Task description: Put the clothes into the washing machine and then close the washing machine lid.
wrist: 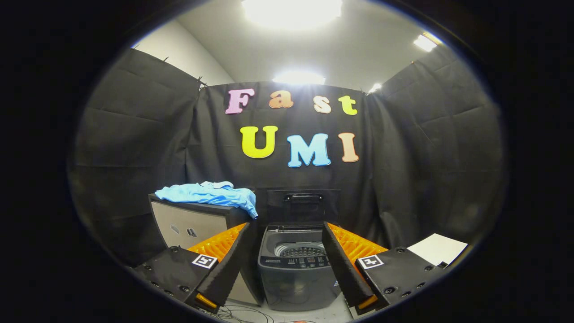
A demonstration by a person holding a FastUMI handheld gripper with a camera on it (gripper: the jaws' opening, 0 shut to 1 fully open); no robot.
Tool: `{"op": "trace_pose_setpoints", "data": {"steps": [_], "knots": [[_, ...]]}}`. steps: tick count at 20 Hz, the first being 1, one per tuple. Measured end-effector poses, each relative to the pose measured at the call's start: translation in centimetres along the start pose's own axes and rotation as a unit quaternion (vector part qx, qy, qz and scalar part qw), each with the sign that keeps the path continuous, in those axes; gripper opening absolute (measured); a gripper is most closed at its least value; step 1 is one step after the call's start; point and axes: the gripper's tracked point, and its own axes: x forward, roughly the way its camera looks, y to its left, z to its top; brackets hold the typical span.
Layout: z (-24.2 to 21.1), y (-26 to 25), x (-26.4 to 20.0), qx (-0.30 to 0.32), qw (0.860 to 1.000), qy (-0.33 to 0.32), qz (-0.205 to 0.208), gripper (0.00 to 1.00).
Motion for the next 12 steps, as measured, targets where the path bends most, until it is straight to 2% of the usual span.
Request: {"op": "trace_pose_setpoints", "data": {"steps": [12], "knots": [[2.8, 3.8, 1.6, 0.012, 1.000, 0.002, 0.024, 0.98]]}}
